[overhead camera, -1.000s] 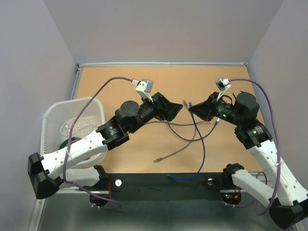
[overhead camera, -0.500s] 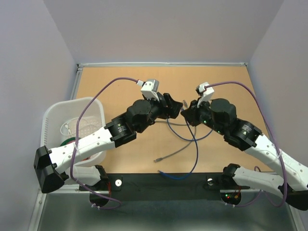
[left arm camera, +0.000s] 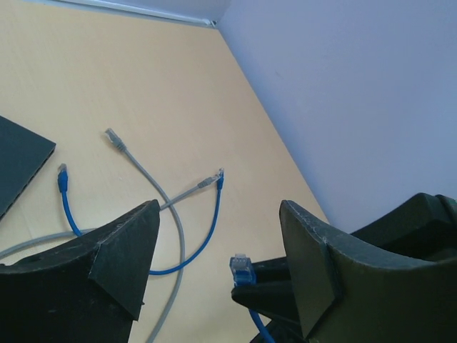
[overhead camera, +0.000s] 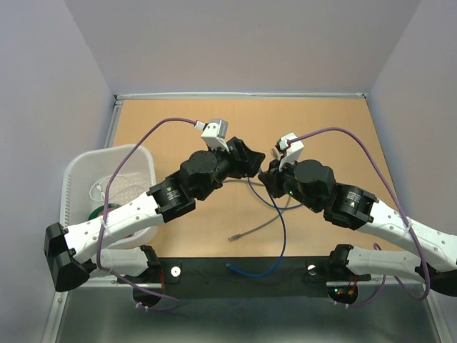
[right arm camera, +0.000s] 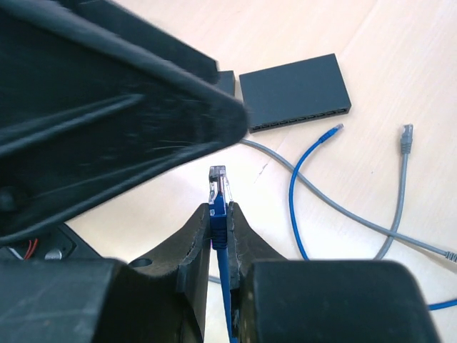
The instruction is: Insert the plug into the switch port
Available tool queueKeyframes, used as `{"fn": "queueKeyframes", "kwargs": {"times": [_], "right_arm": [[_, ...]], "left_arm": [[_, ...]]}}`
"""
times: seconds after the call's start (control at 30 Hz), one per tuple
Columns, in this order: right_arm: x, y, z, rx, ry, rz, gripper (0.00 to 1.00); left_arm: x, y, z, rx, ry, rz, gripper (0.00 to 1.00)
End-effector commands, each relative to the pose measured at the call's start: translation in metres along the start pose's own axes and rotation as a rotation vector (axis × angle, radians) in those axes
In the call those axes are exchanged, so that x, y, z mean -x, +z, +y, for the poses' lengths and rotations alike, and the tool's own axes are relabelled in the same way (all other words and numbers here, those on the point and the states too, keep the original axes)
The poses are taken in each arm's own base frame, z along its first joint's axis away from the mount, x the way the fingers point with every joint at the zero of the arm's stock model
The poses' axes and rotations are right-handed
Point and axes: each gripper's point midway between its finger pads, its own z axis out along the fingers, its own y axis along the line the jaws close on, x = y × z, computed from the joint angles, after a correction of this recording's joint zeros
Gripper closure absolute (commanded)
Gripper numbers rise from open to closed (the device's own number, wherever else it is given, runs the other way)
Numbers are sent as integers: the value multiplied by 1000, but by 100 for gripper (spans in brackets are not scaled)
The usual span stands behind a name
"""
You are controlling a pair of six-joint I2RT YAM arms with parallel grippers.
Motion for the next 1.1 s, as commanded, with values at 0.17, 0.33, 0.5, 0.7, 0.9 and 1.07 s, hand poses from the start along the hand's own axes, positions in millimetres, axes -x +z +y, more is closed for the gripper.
{"fn": "queueKeyframes", "kwargs": {"times": [0.17,0.33,0.5,0.7,0.9,1.07], "right_arm": [[43,-3,7,2,82,-141,100],[52,-6,10,20,93,-167,100],[51,-5,13,36,101,-165,100],[53,-6,15,50,115,-178,100],[56,-8,14,49,129,-198,100],[59,-14,13,63,155,-231,100]], "left_arm": [[3,-13,0,-25,-50,-23,31],[-5,-10,0,-31,-61,-4,34],[-11,-9,-3,-52,-62,14,35],[-15,-9,-6,-74,-66,28,46],[-20,-10,-7,-89,-60,43,57],[-22,-10,-9,-105,-55,50,95]]}}
